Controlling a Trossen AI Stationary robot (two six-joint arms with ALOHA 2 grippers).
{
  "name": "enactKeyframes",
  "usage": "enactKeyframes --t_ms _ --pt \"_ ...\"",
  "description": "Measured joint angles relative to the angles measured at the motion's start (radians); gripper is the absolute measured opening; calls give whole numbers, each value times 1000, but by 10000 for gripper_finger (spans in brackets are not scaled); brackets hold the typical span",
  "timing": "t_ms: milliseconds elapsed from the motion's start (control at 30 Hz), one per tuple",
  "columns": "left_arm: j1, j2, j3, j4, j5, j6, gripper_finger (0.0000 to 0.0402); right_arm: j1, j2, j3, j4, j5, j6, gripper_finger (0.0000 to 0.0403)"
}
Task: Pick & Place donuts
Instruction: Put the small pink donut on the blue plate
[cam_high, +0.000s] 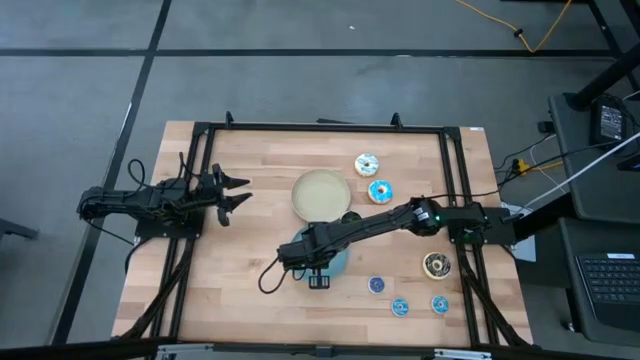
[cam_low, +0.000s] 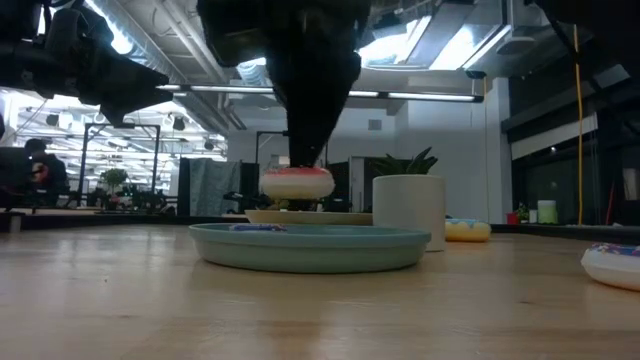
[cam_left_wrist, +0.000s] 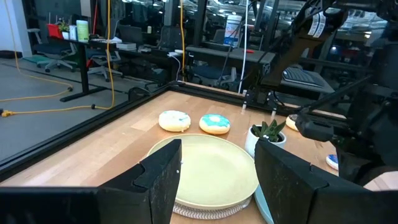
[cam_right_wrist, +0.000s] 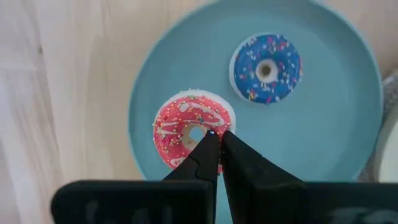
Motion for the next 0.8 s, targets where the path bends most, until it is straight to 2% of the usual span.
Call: enactKeyframes --t_ms 333,800 --pt "0 0 0 0 0 0 196 0 63 -1 12 0 1 19" --pt "0 0 0 0 0 0 196 0 71 -1 39 0 -18 19"
